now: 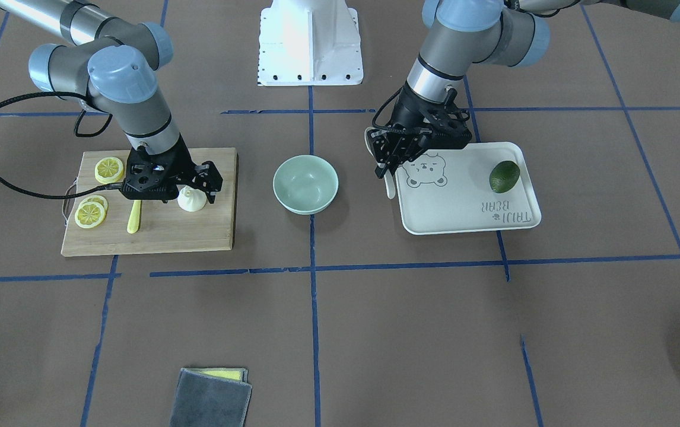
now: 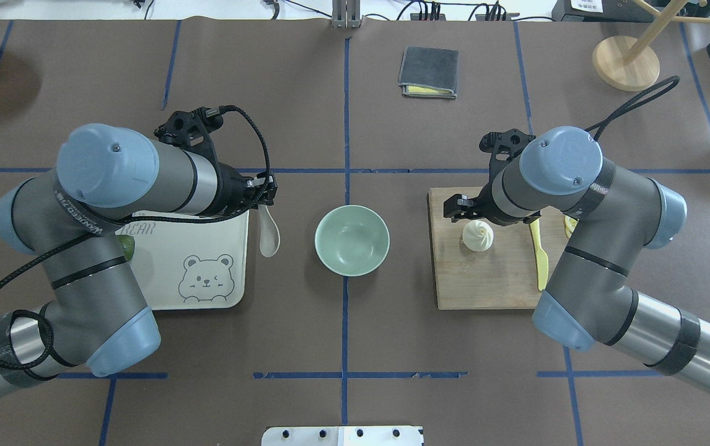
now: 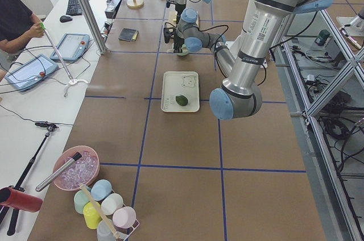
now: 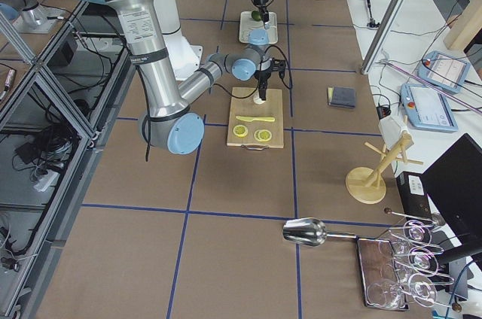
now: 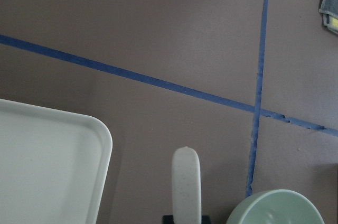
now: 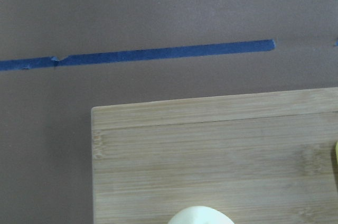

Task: Put spoon and bun in bowl

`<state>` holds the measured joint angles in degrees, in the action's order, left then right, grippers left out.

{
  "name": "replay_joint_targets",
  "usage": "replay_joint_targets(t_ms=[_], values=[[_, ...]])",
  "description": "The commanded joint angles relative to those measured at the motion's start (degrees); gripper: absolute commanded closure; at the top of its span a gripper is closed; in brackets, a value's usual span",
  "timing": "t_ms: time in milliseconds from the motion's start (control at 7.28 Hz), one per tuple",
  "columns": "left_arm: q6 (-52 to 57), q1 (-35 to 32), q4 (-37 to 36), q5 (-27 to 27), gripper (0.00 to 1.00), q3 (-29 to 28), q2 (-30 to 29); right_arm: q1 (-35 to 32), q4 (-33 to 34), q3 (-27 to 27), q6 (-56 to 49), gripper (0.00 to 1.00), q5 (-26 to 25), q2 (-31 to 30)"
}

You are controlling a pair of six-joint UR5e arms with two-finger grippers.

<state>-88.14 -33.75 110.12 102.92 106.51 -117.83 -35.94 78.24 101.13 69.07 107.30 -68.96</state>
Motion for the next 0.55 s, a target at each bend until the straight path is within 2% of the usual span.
replay_joint_targets(t_ms=[0,275,412], values=[[-2.7,0.2,0.3,0.0,1.0,-0.6,-2.3,0.3,0.1,-0.3,0.1,0.0,0.5,-0.2],[-3.2,0.4,0.4,0.0,1.0,-1.2,-3.5,1.7,0.1,-0.9,0.4,0.03,0.5,-0.2],[-4.9,0.9,2.1,-0.2,1.0,-2.5,-4.0,2.0,0.2,-0.9,0.5,0.23,0.4,-0.2]])
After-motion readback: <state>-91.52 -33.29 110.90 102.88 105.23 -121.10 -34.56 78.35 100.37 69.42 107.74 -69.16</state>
